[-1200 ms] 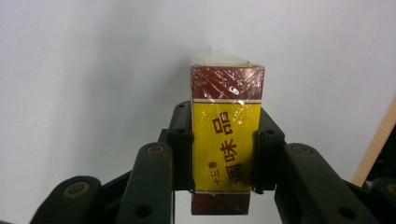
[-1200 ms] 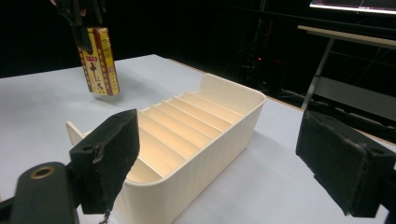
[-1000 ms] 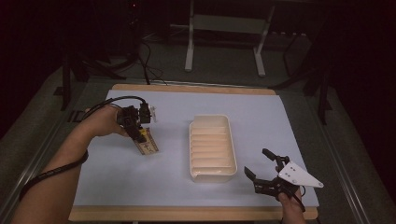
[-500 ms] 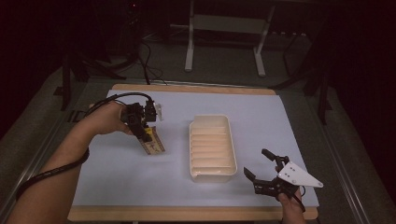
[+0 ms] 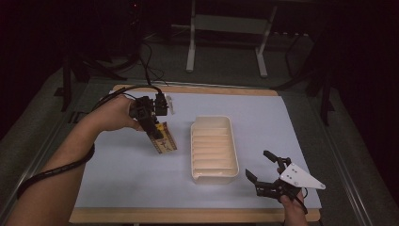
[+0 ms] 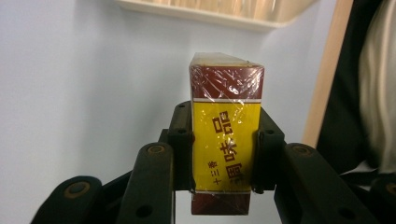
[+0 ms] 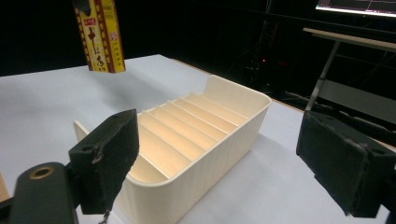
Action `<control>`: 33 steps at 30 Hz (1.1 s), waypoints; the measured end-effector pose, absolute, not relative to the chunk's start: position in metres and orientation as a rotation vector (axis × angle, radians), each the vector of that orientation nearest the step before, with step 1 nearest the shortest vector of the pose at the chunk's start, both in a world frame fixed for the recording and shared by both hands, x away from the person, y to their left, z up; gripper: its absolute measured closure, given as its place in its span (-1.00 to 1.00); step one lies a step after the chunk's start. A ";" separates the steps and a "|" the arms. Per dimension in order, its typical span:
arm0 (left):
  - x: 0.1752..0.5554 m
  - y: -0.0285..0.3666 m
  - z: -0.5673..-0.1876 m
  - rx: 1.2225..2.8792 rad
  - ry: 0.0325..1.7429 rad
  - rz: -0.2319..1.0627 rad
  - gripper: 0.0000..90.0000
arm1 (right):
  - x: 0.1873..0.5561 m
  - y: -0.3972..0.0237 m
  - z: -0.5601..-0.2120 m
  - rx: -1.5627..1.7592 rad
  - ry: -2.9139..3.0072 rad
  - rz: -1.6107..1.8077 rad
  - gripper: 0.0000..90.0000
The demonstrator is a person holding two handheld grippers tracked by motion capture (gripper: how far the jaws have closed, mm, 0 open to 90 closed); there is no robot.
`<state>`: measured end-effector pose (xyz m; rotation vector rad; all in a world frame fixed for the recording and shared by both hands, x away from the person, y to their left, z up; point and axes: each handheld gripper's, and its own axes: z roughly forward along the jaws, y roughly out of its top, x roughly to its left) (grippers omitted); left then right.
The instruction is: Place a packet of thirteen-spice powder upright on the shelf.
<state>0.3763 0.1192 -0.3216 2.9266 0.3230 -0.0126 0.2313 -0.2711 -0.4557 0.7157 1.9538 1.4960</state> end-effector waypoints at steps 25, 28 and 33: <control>0.388 0.072 -0.307 2.808 0.139 0.037 0.51 | 0.231 -0.272 -0.455 0.703 1.956 1.497 -0.70; 0.395 0.066 -0.305 2.793 0.126 0.037 0.51 | 0.231 -0.272 -0.455 0.704 1.958 1.501 -0.70; 0.406 0.055 -0.300 2.753 0.060 0.099 0.51 | 0.231 -0.272 -0.455 0.704 1.960 1.505 -0.70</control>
